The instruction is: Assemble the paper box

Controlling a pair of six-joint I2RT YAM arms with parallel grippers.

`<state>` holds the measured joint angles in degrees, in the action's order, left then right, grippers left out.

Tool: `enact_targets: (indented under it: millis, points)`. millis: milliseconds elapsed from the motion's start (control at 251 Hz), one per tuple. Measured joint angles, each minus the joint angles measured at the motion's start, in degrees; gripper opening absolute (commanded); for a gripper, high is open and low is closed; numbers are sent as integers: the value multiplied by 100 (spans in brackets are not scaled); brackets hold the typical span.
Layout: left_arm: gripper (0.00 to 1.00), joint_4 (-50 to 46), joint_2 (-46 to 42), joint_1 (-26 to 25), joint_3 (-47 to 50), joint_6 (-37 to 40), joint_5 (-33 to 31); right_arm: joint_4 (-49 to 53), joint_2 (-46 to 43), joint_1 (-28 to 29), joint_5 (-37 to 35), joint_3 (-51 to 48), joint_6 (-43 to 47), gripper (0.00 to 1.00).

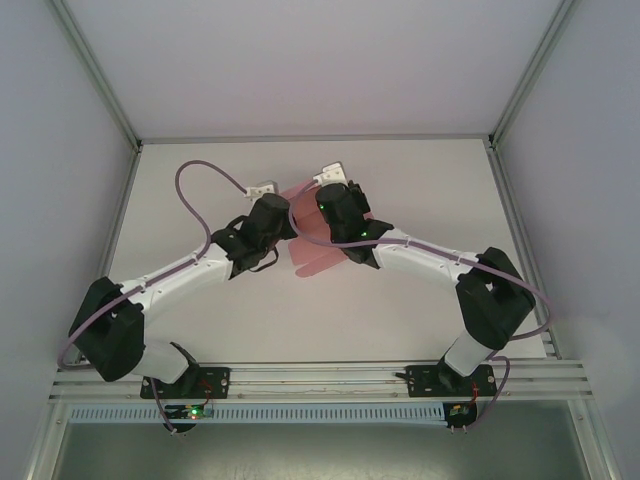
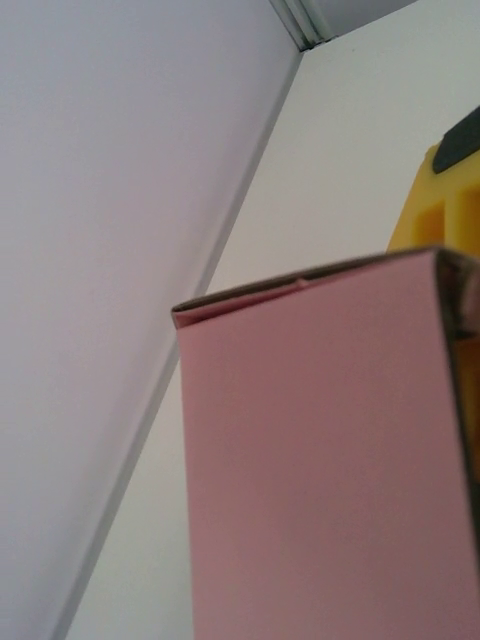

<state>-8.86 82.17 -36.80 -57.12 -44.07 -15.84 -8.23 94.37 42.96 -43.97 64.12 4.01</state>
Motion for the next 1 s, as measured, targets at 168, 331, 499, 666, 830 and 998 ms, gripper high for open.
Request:
enact_targets:
  millis: [168,331,499,666,830,998]
  points:
    - [0,-225,269,-66,-214,-282,-114,-24,140,-87,-42,0,-35,0]
    - [0,-227,291,-66,-199,-221,-90,162,96,-240,590,0,-271,19]
    - [0,-280,275,-57,-131,4,-33,382,-385,-898,2789,-310,-466,53]
    - [0,-417,85,-20,-96,251,-37,398,-1038,-1340,4568,-756,-645,84]
    - [0,-542,-186,98,31,667,-72,343,-2111,-1373,5517,-1005,-734,98]
    - [0,-540,-479,319,79,1679,501,310,-3257,-1403,5683,-1246,-800,98]
